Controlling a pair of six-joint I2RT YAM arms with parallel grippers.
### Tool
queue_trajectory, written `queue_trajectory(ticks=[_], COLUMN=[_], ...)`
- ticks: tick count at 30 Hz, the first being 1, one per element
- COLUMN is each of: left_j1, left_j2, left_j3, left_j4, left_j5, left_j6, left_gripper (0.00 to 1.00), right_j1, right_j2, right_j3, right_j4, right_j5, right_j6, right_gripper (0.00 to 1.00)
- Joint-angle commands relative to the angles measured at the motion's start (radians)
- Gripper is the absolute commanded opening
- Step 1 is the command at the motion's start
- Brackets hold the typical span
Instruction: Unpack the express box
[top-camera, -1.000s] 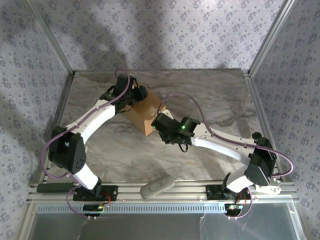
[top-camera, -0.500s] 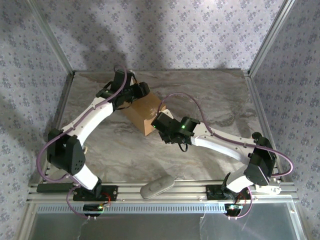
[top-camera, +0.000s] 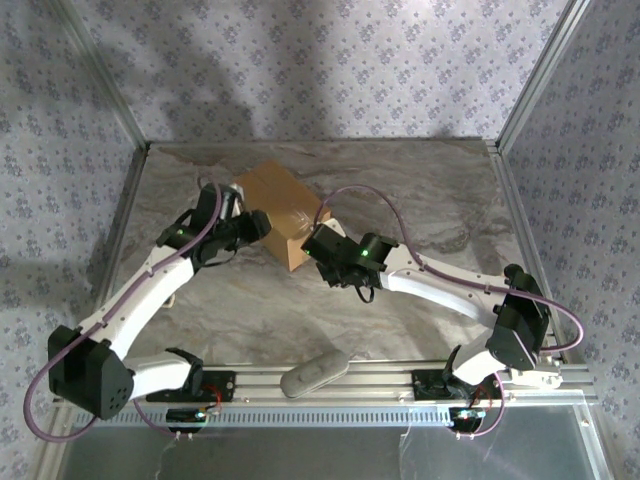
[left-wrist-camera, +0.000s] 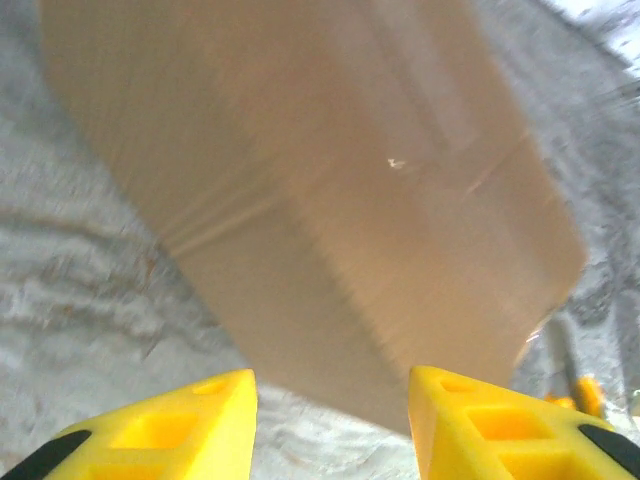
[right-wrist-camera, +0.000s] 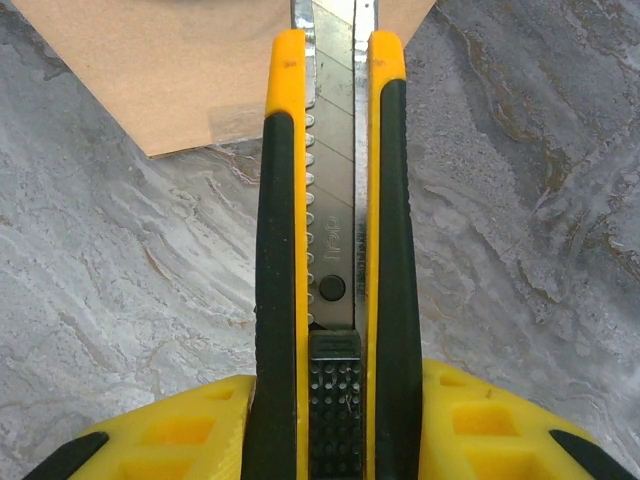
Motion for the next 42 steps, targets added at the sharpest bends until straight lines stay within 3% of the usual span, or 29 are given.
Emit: queue_trajectory(ticks=[1, 15, 42], left_j1=[-0.013, -0.111, -0.172], left_j2=[-0.015, 0.149, 0.200], left_j3=[-0.029, 0.000, 0.034], left_j4=[0.005, 0.153, 0.220], left_j5=[0.009, -0.001, -0.004], left_j6=[-0.038, -0.075, -0.109], left_gripper=[0.44, 0.43, 0.43], right_j1=[-0.004, 0.018, 0.079], right_j2=[0.014, 0.044, 0.061], right_j3=[0.035, 0.078, 0.078], right_j4=[0.010, 0.034, 0.142], right_j5=[-0.016, -0.078, -0.242], right_j6=[0.005, -0.041, -0.098], right_gripper=[0.00, 0.00, 0.00])
